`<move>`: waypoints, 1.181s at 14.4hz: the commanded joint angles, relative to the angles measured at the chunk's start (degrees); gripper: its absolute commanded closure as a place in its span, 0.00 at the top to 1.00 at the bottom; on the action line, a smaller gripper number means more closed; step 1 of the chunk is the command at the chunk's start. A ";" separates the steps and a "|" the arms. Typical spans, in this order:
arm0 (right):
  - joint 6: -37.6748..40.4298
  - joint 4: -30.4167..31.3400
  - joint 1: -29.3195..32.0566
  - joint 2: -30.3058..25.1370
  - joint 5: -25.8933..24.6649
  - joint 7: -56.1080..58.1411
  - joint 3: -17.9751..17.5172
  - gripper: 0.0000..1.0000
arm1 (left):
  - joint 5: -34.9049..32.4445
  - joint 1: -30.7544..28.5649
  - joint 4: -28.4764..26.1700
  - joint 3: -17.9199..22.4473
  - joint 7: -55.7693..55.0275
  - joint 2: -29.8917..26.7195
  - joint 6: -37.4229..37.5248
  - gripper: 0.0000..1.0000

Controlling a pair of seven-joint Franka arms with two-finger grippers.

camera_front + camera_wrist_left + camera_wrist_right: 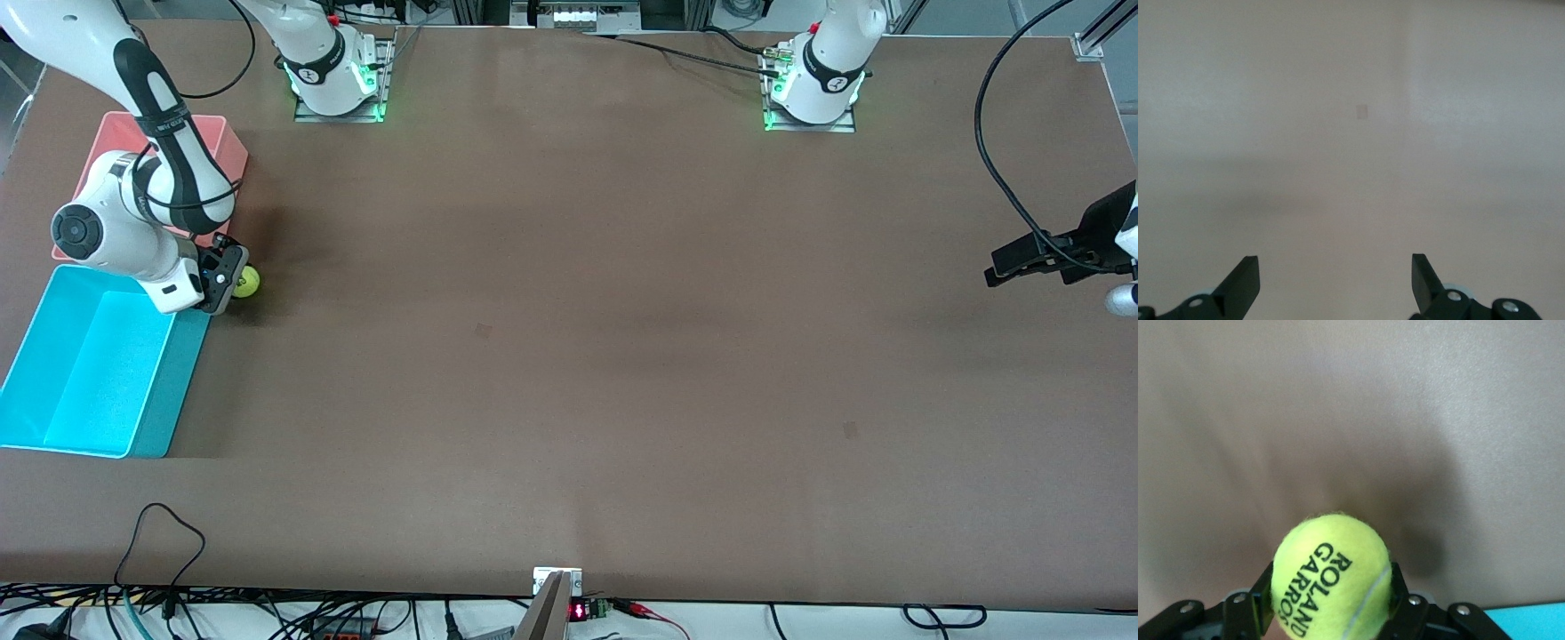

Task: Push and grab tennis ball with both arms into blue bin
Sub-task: 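Carry the tennis ball with the right gripper over the cyan bin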

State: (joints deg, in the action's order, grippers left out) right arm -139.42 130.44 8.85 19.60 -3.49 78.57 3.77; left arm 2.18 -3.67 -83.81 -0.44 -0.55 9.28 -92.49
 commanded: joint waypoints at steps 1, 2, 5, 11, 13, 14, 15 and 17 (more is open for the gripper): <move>-0.59 -0.09 -0.15 -0.87 0.32 -3.41 -0.16 0.00 | 1.15 -0.11 -0.65 0.09 1.43 -0.67 -0.23 1.00; -0.33 -0.53 -0.24 -1.23 0.33 -6.64 -0.25 0.00 | 1.24 -0.11 -0.65 0.00 1.43 -0.67 -0.67 1.00; 1.59 -4.21 -1.29 -2.98 0.33 -14.83 -0.34 0.00 | 1.24 -0.20 -0.74 0.09 1.43 -0.58 -0.85 1.00; 11.80 -16.61 -0.86 -3.86 3.40 -33.02 0.44 0.00 | 1.24 0.15 -0.65 -0.08 1.43 -0.58 -0.94 1.00; 11.80 -18.45 -0.51 -3.34 3.49 -35.67 3.95 0.00 | 1.24 0.15 -0.65 -0.09 1.43 -0.58 -0.94 1.00; 11.63 -19.25 0.02 -2.64 3.41 -37.33 4.84 0.00 | 1.33 0.15 -0.65 -0.17 1.43 -0.67 -0.85 1.00; 11.54 -20.21 0.02 -1.68 3.41 -38.83 6.85 0.00 | 1.33 0.15 -0.65 -0.17 1.43 -0.67 -0.85 1.00; 11.45 -20.40 0.11 -0.45 3.41 -39.46 8.79 0.01 | 1.33 0.15 -0.65 -0.17 1.43 -0.67 -0.85 1.00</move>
State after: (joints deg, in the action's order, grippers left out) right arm -128.67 111.88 8.73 16.95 -0.90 40.89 11.25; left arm 2.28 -3.59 -83.81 -0.77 -0.43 9.28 -92.83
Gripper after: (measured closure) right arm 0.335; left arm 0.000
